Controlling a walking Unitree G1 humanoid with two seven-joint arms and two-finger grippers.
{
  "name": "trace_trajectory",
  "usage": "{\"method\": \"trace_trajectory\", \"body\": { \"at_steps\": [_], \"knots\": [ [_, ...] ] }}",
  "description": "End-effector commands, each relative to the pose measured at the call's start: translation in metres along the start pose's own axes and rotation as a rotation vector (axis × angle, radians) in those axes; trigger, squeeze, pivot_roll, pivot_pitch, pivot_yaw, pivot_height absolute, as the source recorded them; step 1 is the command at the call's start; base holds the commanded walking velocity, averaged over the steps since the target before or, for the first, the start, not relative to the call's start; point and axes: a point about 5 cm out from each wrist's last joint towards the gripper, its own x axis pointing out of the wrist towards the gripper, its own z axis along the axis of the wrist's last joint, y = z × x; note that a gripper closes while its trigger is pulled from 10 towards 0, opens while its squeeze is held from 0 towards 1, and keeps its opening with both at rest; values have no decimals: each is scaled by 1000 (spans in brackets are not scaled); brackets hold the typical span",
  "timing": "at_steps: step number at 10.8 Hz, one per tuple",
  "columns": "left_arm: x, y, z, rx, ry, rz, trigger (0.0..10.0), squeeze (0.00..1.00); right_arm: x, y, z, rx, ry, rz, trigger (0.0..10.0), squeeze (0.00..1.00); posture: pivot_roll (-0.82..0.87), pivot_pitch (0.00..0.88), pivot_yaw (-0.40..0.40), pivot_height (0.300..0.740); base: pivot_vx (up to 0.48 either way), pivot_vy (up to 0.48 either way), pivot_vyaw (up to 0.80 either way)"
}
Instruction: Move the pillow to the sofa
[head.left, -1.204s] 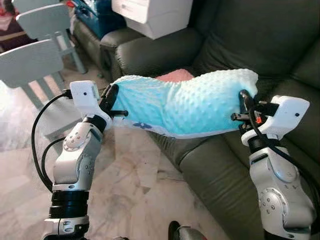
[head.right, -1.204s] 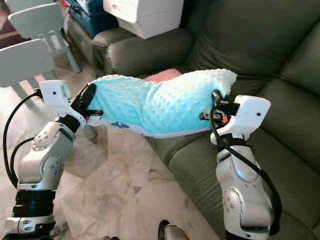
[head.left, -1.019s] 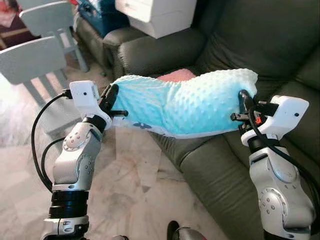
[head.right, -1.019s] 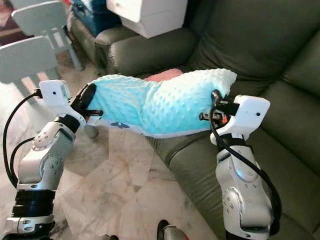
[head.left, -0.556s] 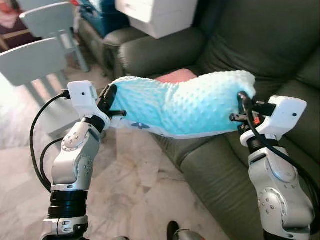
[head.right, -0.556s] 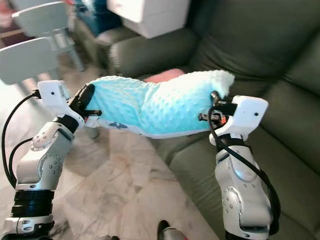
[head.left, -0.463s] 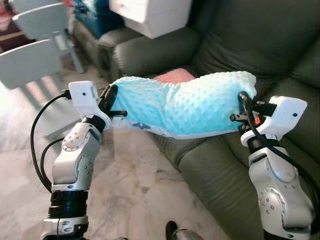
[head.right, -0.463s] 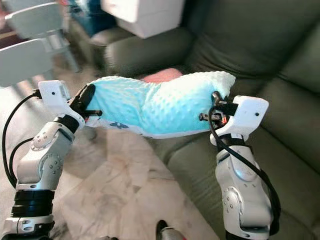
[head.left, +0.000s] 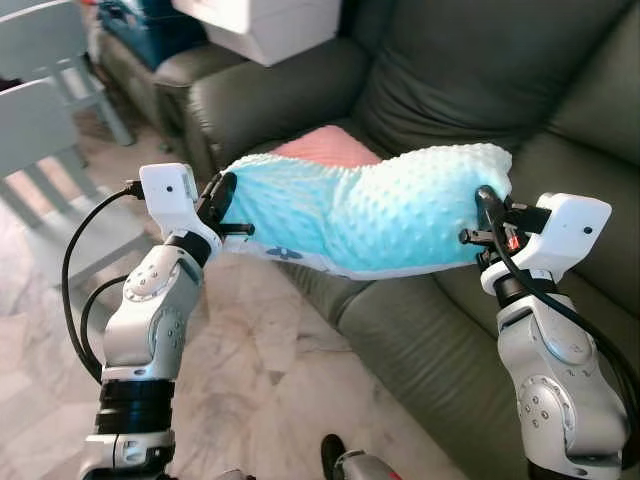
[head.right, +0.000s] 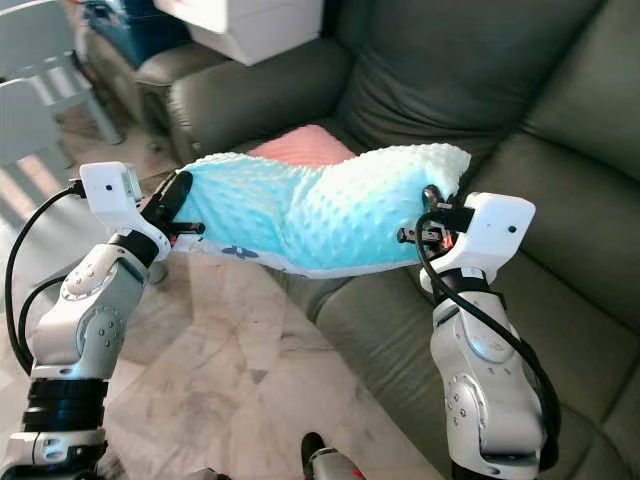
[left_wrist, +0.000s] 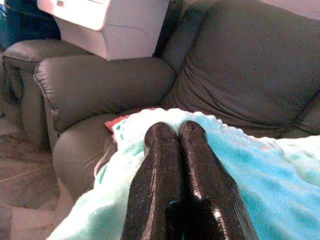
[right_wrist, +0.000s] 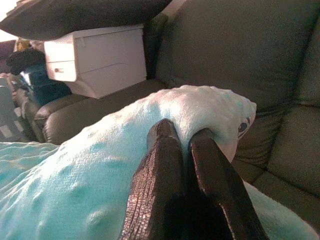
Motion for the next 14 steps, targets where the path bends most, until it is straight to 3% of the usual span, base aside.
{"method": "trace_trajectory", "body": {
  "at_steps": [1, 4, 7, 14],
  "knots": [
    [1, 5, 2, -4, -1, 22, 10000, 0, -1, 0, 2, -12, -5, -5, 10000, 0, -138, 156, 20, 740, 0, 0, -800],
    [1, 4, 2, -6, 4, 20, 10000, 0, -1, -1, 3, -14, -11, -3, 10000, 0, -139, 156, 19, 740, 0, 0, -796],
    [1, 3, 0, -13, 15, 16, 10000, 0, -1, 0, 4, -14, -20, 1, 10000, 0, -138, 157, 17, 740, 0, 0, 0],
    [2, 1, -1, -9, 27, 2, 10000, 0, -1, 0, 4, -13, -21, 1, 10000, 0, -137, 151, 17, 740, 0, 461, 0]
  ]
}}
